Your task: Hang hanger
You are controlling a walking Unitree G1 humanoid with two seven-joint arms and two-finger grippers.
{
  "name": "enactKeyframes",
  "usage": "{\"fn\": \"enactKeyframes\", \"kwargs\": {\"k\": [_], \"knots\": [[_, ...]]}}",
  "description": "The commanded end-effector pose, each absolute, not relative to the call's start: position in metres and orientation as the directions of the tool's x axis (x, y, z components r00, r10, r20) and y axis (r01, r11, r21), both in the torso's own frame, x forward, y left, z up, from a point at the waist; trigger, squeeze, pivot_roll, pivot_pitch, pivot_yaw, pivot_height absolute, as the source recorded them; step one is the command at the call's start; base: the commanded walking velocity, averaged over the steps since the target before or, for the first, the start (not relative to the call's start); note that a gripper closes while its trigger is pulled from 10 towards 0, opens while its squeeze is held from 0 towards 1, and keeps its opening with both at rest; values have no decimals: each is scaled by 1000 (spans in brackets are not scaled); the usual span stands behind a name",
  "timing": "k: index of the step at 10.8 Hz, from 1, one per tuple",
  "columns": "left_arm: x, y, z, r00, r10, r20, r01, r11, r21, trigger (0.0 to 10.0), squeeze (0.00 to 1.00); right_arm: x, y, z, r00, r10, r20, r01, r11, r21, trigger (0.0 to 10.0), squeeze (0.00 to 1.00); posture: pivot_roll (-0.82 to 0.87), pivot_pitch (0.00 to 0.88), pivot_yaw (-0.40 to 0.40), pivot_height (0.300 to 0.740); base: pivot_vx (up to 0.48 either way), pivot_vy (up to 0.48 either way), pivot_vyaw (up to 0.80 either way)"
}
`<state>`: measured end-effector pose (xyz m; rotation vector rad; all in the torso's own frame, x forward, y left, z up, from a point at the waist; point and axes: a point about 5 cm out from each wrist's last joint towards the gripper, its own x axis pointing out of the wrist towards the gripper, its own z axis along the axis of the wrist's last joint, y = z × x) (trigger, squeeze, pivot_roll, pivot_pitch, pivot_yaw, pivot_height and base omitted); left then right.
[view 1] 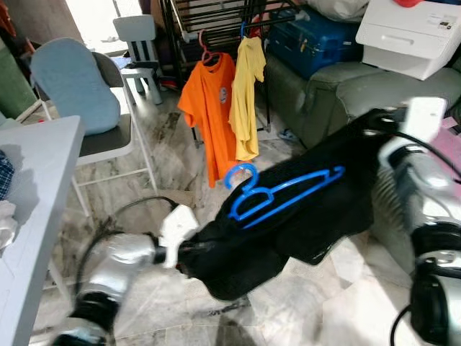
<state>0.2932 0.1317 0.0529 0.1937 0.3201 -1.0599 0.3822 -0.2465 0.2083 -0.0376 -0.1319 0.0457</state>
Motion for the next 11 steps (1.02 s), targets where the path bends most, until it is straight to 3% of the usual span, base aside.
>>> {"fn": "enactKeyframes", "kwargs": {"k": [1, 4, 5, 7, 8, 9, 11], "knots": [[300, 128, 52, 515, -780, -356, 842, 539, 39, 0, 0, 386, -232, 229, 975, 97, 202, -80, 993, -88, 0, 0, -168, 0, 48, 740, 0, 0, 0], [319, 120, 57, 748, -600, -282, 643, 761, 86, 0, 0, 384, -226, 217, 979, 104, 175, -82, 988, -127, 0, 0, -164, 0, 56, 740, 0, 0, 0], [322, 117, 68, 761, -621, -188, 638, 768, 46, 0, 0, 382, -230, 214, 982, 95, 166, -66, 983, -173, 0, 0, -163, 0, 59, 740, 0, 0, 0], [330, 129, 77, 800, -571, -184, 593, 798, 103, 0, 0, 377, -249, 206, 990, 8, 140, 17, 985, -173, 0, 0, -159, 0, 65, 740, 0, 0, 0], [330, 127, 81, 786, -599, -152, 615, 783, 95, 0, 0, 377, -247, 204, 990, 15, 137, 12, 981, -193, 0, 0, -158, 0, 65, 740, 0, 0, 0], [325, 119, 92, 696, -715, -63, 717, 696, 37, 0, 0, 376, -249, 199, 992, 15, 123, 17, 966, -257, 0, 0, -156, 0, 65, 740, 0, 0, 0], [297, 119, 97, 379, -921, -96, 924, 382, -23, 0, 0, 376, -254, 196, 993, -15, 114, 43, 969, -242, 0, 0, -151, 0, 60, 740, 0, 0, 0]]}}
